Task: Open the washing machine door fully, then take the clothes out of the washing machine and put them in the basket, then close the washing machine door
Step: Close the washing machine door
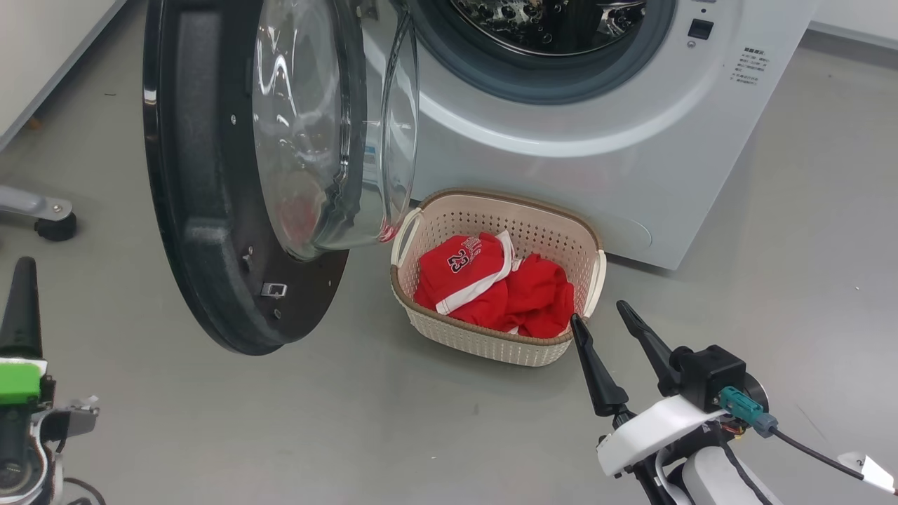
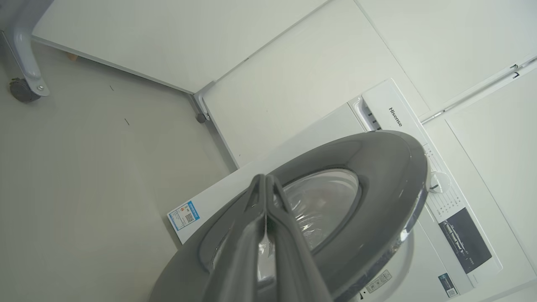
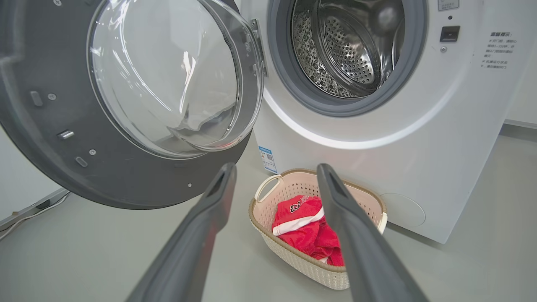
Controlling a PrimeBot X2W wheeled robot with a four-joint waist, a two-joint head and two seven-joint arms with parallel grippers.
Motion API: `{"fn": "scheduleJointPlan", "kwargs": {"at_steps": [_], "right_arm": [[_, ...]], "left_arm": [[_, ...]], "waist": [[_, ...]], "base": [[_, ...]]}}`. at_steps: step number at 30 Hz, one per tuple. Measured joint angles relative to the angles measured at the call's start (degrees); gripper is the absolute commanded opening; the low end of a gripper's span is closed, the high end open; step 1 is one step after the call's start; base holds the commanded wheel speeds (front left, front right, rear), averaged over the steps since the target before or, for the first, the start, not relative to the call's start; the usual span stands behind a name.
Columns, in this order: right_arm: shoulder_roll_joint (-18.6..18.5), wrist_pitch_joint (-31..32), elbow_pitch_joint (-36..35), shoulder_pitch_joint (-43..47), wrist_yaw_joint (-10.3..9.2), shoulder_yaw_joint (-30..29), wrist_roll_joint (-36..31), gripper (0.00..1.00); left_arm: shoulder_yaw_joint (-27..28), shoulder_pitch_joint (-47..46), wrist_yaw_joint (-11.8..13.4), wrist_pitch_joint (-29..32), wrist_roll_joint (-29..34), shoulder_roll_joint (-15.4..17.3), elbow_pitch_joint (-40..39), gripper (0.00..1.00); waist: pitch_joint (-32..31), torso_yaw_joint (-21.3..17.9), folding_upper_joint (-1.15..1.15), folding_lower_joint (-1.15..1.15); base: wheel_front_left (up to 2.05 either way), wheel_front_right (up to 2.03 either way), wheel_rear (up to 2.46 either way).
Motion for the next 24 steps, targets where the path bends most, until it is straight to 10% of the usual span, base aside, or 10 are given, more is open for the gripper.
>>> {"fn": "scheduleJointPlan", "kwargs": {"at_steps": [14,24], "right_arm": [[-0.05,0.00,-0.07,-1.05,0.00,-1.14,0.00,1.00],[-0.04,0.00,-0.23,-1.08,0.00,-1.25,0.00,1.00]], "left_arm": [[6.20,-8.38,14.68,16.38,-19.54,-0.58,3.91,0.00],[6.39,-9.55,15.00,24.30,-26.91,-0.10,4.72,0.00]], "waist": [[1.38,-0.94,0.00,0.00],[1.72,-1.42,0.00,0.00]], "base": [[0.00,0.00,0.00],[0.00,0.00,0.00]]}}
